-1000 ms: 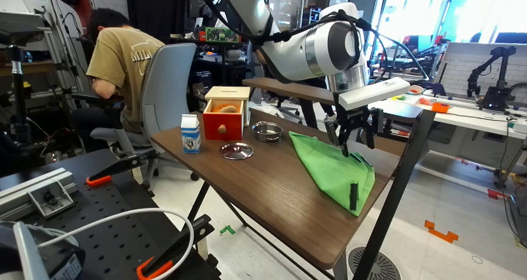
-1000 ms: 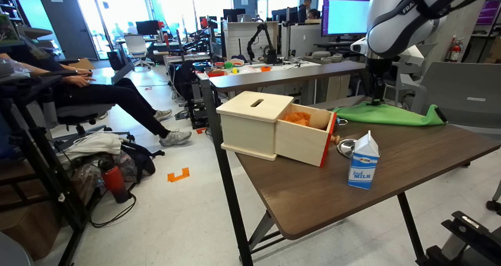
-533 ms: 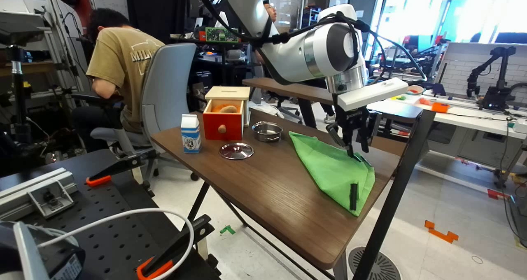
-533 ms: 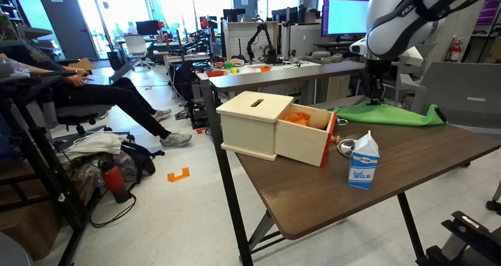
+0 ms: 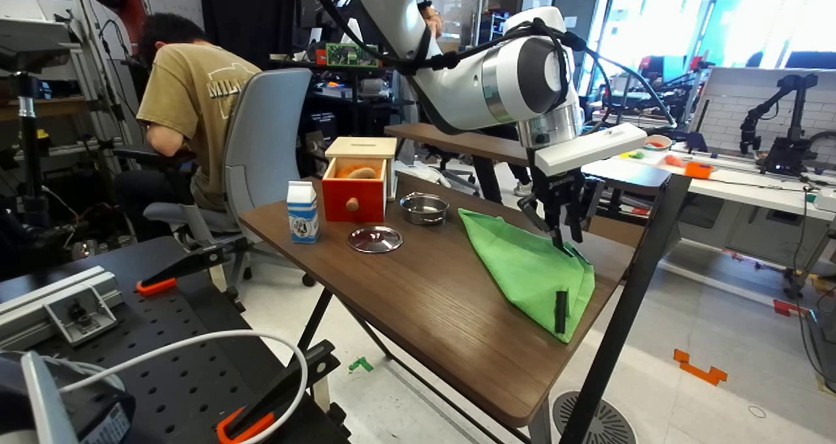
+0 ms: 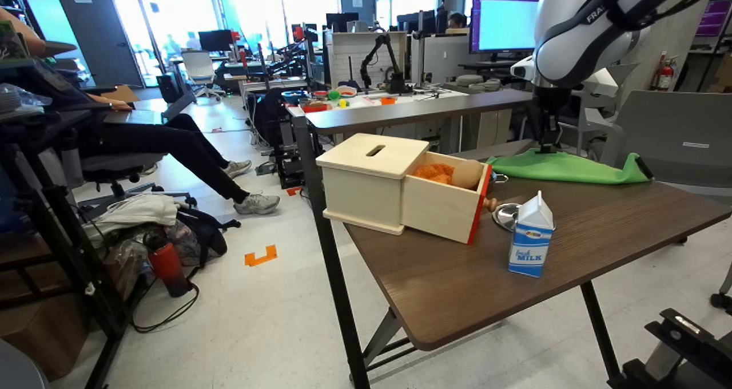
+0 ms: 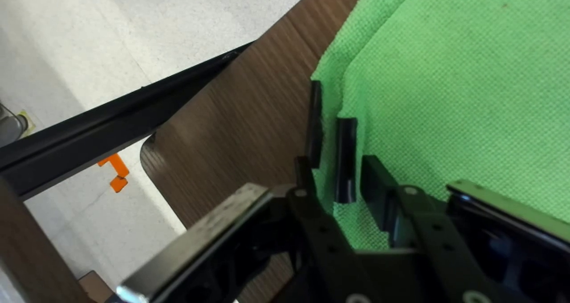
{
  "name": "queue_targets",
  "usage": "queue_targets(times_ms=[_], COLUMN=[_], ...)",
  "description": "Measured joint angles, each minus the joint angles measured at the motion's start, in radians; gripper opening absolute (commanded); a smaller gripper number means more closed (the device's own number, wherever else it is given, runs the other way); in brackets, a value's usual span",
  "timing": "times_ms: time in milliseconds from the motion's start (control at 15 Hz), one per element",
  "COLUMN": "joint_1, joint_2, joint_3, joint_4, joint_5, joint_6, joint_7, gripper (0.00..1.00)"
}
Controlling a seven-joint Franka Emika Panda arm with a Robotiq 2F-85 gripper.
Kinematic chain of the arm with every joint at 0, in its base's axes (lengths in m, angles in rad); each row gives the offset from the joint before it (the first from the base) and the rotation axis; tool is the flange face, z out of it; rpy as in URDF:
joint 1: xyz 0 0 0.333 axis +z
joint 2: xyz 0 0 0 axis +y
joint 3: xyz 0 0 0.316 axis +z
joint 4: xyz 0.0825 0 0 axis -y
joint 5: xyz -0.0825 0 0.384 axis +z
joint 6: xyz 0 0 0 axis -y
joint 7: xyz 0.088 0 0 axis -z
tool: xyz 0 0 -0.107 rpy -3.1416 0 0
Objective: Unfold the green object
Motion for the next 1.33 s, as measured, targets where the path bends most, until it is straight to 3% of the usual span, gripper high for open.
queue_targets(times_ms=[267,800,1333], joint_1=[0.001,0.002,0.009], joint_2=[0.000,0.001,0.001], joint_3=[-0.001,-0.004,-0.004], joint_4=[-0.001,-0.007,-0.015], joint_5=[-0.007,-0.011,-0.011], joint_6=[0.000,0.000,-0.003], joint_7=[0.002,0.029,0.056], gripper=[0.32,0.33,0.17])
